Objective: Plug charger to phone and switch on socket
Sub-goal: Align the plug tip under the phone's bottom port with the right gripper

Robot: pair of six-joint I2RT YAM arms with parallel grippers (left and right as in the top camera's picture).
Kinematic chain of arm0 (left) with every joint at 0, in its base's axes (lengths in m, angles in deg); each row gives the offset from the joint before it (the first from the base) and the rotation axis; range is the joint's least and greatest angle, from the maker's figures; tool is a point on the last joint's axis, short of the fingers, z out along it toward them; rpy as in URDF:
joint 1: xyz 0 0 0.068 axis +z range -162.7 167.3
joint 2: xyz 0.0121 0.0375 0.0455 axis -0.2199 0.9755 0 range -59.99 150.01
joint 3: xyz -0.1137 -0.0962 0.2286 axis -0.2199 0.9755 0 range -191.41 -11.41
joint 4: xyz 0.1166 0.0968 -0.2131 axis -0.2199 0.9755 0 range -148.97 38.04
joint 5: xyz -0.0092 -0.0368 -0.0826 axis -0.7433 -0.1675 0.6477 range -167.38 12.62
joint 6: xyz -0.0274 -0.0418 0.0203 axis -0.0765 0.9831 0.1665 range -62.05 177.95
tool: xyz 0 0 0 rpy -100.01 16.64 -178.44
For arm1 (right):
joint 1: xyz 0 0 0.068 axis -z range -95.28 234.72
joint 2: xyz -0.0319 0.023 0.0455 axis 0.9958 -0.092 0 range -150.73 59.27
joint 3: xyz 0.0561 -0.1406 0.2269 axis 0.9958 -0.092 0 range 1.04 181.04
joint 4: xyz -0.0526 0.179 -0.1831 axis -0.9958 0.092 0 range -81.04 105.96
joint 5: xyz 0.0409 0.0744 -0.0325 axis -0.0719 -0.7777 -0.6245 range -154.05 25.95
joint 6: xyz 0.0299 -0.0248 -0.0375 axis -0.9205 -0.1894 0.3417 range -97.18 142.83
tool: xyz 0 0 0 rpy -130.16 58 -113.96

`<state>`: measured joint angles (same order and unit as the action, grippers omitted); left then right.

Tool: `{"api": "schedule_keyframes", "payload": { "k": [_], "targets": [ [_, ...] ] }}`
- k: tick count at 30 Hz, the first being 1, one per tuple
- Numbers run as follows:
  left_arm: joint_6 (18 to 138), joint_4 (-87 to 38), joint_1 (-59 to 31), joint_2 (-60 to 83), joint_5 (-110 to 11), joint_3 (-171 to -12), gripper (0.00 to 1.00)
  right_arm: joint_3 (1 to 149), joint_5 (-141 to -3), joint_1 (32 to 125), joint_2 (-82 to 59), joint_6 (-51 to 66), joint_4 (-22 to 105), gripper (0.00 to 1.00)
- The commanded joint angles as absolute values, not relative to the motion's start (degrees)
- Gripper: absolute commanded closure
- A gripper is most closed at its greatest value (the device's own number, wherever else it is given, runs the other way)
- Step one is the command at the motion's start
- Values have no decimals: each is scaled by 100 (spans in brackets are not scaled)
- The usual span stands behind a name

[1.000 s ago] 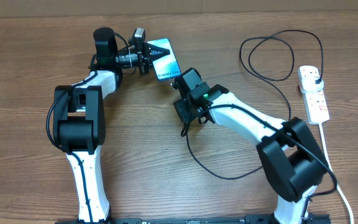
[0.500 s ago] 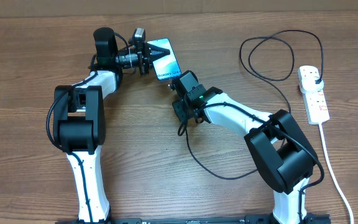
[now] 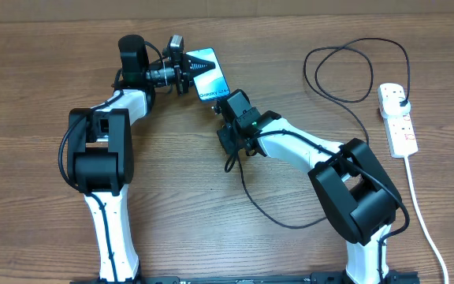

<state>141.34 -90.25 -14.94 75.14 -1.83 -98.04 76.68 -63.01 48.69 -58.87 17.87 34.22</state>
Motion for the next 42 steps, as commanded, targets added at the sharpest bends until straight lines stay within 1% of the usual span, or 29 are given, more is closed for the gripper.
{"api": "schedule_keyframes", "payload": {
  "k": [1,7,13,18,22,27,32,37,42],
  "targets": [
    [14023,-9069,-1479,7468,-117,-9970,96,7677,-6356,4878,-6049,1667,3472,96],
    [14021,-9052,-1256,7468,-174,-9970,96,7677,-6546,4878,-6049,1339,3479,96],
    [14018,-9049,-948,7468,-124,-9970,96,7683,-7055,4948,-5925,1003,3640,96],
    [14018,-9052,-784,7468,-43,-9970,96,7683,-7917,5149,-5529,907,3774,96],
    [13951,-9049,-784,7468,86,-9970,96,7683,-8175,5267,-5077,913,4005,96],
    [13892,-9052,-885,7468,224,-9970,96,7683,-8426,5354,-4471,981,4316,96],
    [13889,-9139,-1149,7468,324,-9970,96,7681,-9152,5542,-4038,1088,4580,96],
    [13922,-9143,-1483,7468,313,-9970,96,7681,-10100,5925,-3940,1086,4731,96],
    [13986,-9143,-1864,7466,86,-9970,96,7679,-10275,6051,-3942,1092,4875,96]
  ]
}}
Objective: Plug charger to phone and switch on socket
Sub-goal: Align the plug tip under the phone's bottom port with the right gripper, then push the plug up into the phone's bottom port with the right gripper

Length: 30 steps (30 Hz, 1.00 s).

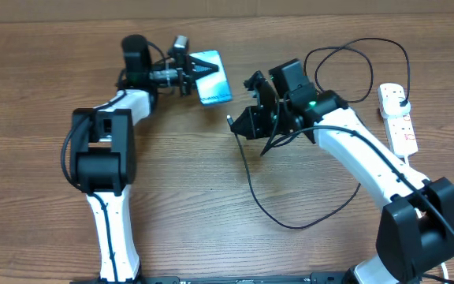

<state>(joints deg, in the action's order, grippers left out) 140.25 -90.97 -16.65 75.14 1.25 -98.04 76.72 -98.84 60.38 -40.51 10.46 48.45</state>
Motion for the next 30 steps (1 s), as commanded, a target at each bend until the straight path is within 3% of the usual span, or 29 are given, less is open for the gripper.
{"api": "schedule_keyframes", "payload": {
  "k": [1,30],
  "targets": [
    [13986,-9143,-1914,7466,55,-9970,96,7679,-10273,6051,-3942,1092,4877,96],
    [14134,-9229,-2071,7466,38,-9970,96,7674,-9447,6091,-3986,609,4523,96]
  ]
}}
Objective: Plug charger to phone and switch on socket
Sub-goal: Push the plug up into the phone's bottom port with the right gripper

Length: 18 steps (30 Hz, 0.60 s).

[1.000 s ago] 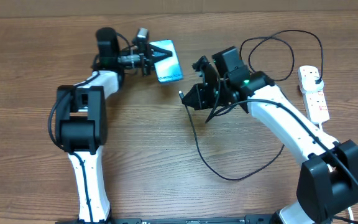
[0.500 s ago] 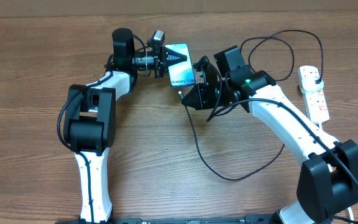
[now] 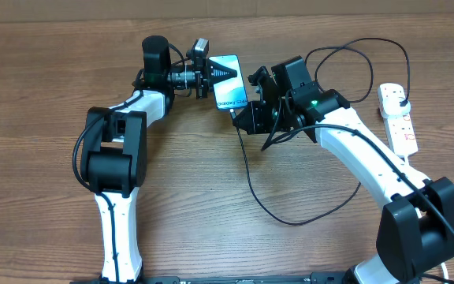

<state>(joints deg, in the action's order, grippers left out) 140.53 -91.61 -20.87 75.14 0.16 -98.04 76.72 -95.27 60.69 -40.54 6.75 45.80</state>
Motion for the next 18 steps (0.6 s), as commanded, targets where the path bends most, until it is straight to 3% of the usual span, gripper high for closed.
{"api": "schedule_keyframes", "payload": {
  "k": [1,18],
  "targets": [
    [14134,-9229,-2071,7466,38,-9970,96,7674,-9449,6091,-3986,607,4526,96],
    [14134,-9229,-2071,7466,14,-9970,96,7674,-9359,6091,-3986,325,4554,96]
  ]
}}
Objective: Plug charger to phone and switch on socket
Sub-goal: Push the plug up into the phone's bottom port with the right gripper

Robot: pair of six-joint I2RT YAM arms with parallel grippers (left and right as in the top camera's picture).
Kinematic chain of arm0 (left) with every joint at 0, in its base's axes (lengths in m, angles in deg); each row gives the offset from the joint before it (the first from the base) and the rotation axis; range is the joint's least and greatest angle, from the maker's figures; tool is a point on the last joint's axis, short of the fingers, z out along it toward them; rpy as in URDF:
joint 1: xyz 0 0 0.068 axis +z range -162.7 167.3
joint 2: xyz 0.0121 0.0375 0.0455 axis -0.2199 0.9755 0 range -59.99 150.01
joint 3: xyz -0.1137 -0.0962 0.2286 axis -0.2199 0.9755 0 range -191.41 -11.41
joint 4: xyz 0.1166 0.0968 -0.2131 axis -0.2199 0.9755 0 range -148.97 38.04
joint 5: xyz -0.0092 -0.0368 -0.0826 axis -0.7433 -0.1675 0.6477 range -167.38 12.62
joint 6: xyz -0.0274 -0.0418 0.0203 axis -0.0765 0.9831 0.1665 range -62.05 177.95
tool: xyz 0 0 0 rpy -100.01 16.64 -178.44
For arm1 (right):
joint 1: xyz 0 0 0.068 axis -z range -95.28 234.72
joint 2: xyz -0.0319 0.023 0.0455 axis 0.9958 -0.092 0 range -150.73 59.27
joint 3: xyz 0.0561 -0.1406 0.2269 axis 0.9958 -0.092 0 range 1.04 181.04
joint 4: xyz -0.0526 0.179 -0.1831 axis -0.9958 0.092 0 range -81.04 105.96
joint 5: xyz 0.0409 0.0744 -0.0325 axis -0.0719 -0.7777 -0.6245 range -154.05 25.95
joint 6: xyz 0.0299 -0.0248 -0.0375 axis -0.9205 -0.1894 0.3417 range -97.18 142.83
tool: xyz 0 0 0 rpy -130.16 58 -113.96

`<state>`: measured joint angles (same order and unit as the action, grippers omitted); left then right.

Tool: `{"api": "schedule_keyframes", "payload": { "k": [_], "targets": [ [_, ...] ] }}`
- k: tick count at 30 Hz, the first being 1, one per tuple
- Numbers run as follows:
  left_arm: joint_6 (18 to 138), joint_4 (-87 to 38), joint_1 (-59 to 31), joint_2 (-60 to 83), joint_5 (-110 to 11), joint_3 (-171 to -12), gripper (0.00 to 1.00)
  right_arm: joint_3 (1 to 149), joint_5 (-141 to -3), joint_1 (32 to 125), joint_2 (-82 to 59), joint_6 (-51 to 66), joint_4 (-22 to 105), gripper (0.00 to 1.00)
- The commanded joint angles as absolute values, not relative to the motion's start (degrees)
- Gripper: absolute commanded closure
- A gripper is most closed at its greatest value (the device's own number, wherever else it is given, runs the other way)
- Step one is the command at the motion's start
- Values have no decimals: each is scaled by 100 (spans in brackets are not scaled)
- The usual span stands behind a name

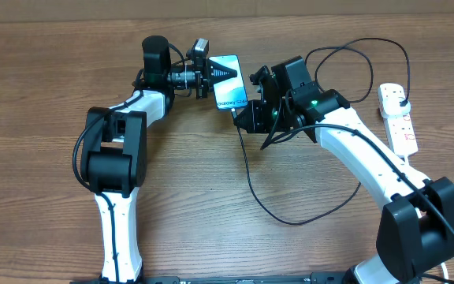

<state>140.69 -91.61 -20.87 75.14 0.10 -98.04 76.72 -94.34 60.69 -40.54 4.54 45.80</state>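
Observation:
In the overhead view the phone (230, 87), screen up, lies at the back middle of the table. My left gripper (215, 72) is shut on its upper end. My right gripper (241, 117) sits at the phone's lower end, shut on the charger plug, which is hidden between the fingers. Whether the plug is in the port cannot be told. The black cable (252, 185) runs from there in a loop across the table to the white power strip (398, 122) at the right edge. Its black mains plug (401, 99) sits in the strip's far socket.
Slack cable forms a big coil (353, 71) at the back right, between my right arm and the strip. The strip's white lead (420, 213) trails toward the front right corner. A pale wall edge runs along the back.
First my left gripper held the phone at the back left, with the right gripper and cable end just below it. Then the right arm stood further right, apart from the phone. Later the phone had shifted right until its lower end met the right gripper, where both remain.

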Motion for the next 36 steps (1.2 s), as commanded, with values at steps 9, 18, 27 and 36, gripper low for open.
{"api": "schedule_keyframes", "payload": {
  "k": [9,18,27,36],
  "targets": [
    [14134,-9229,-2071,7468,-4,-9970,96,7674,-9366,6091,-3986,325,4585,96],
    [14134,-9229,-2074,7466,-1,-9970,96,7674,-9366,6091,-3988,284,4635,96],
    [14132,-9229,-2109,7466,-1,-9970,96,7674,-9366,6091,-4003,284,4630,97],
    [14130,-9229,-2109,7466,1,-9970,96,7674,-9368,6091,-4174,214,4589,96]
  ]
}}
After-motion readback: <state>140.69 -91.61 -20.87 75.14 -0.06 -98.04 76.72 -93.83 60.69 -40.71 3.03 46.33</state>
